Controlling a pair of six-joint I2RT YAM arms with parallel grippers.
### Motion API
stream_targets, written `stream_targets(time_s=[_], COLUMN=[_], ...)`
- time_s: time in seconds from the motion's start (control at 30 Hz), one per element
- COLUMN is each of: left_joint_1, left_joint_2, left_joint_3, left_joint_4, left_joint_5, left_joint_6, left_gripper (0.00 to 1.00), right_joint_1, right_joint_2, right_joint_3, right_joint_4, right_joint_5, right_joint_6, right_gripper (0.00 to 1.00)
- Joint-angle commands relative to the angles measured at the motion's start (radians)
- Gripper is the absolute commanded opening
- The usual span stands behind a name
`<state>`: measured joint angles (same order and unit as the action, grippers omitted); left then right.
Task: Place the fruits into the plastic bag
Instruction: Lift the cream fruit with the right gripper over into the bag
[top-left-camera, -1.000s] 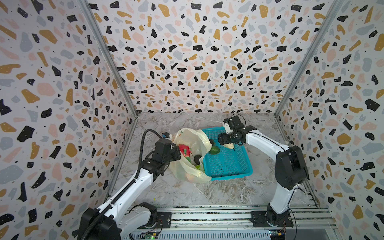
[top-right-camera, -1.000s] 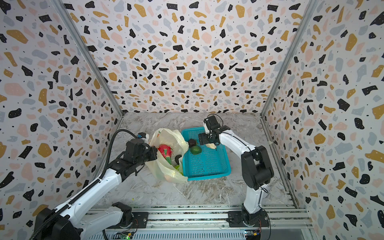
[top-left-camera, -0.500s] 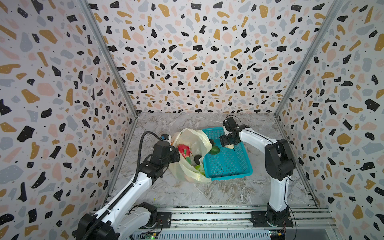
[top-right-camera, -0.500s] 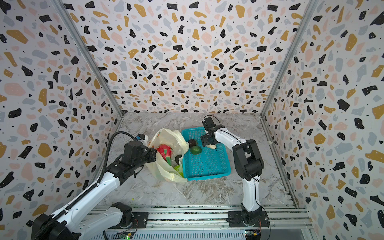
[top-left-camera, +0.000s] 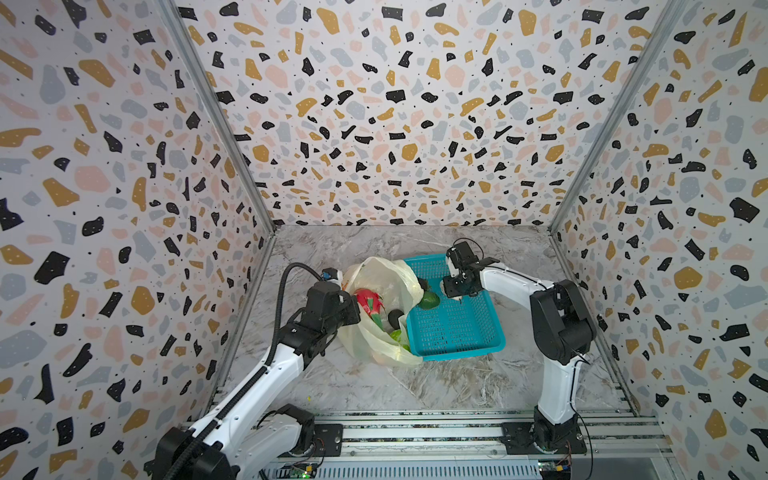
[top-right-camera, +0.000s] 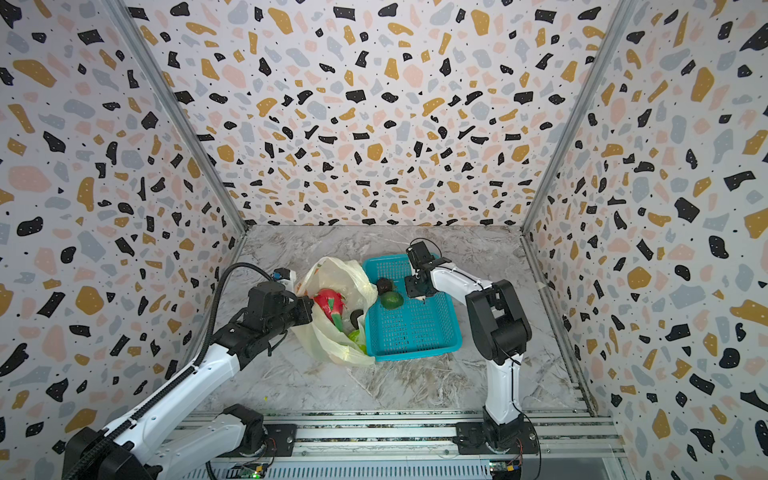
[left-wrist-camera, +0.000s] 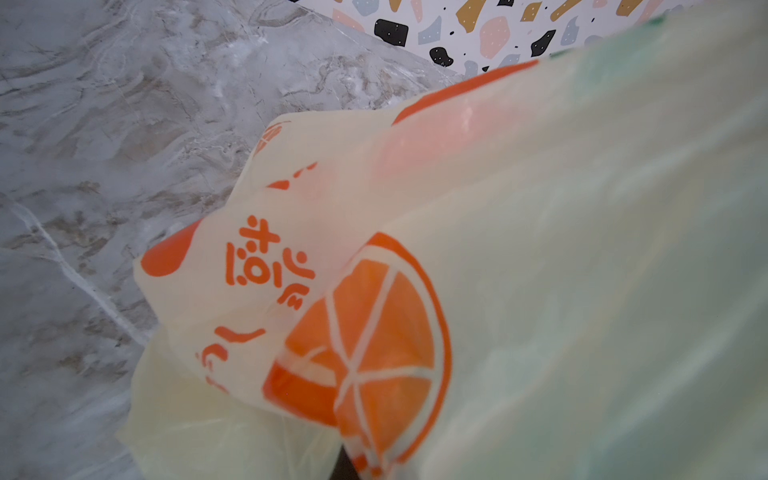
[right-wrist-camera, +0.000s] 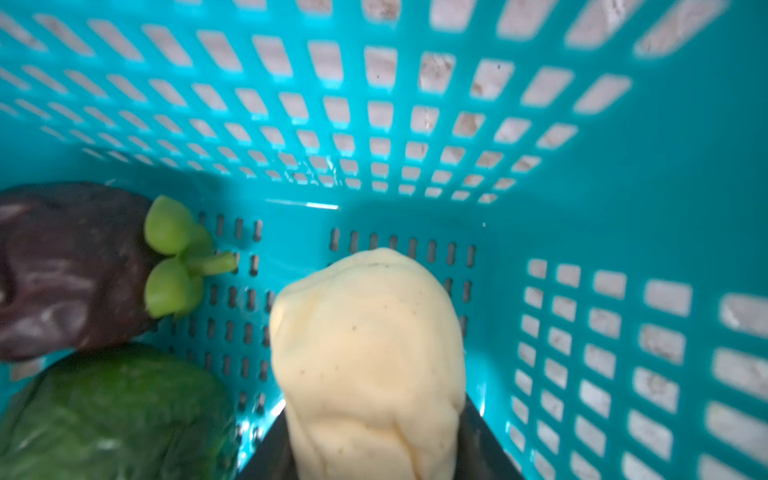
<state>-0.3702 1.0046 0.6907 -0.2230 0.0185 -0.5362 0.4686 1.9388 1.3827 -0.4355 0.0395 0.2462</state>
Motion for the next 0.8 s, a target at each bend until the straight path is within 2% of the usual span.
stream_targets(time_s=[0.0,0.17,0.33,0.4,0.6,0.77], left_joint_1=[0.005,0.005,0.005,0.004,0.004,0.005], left_joint_2=[-0.005,0.0,0.008,0.016,0.022,0.011], left_joint_3=[0.011,0.015,0.015,0.018,0.032,0.053], left_joint_4=[0.023,0.031,0.043,0.045,0.031,-0.018], left_joint_5=[0.011,0.021,0.036,0.04,0.033,-0.021], left_joint_6=[0.008,0.014,0.015,0.011,0.0,0.001], left_gripper=[0.0,0.0,0.0,0.0,0.0,0.0], right_joint_1=[-0.007,-0.005,0.032,0.092,0.332,0.461], right_joint_2=[-0.137,-0.353,-0.558,-0.596,-0.555,-0.47], right_joint_3=[-0.028,-0.083,-0.051,0.004,0.133,0.099], right_joint_4=[0.032,0.085,0.187,0.206,0.167,0.146], right_joint_5=[-0.014,-0.057,-0.226,-0.304,-0.4,-0.434], right_joint_6=[0.019,0.036,-0.029,-0.088,-0.187,-0.179], right_gripper=[0.41,0.4,0.41,0.42,0.43,0.43])
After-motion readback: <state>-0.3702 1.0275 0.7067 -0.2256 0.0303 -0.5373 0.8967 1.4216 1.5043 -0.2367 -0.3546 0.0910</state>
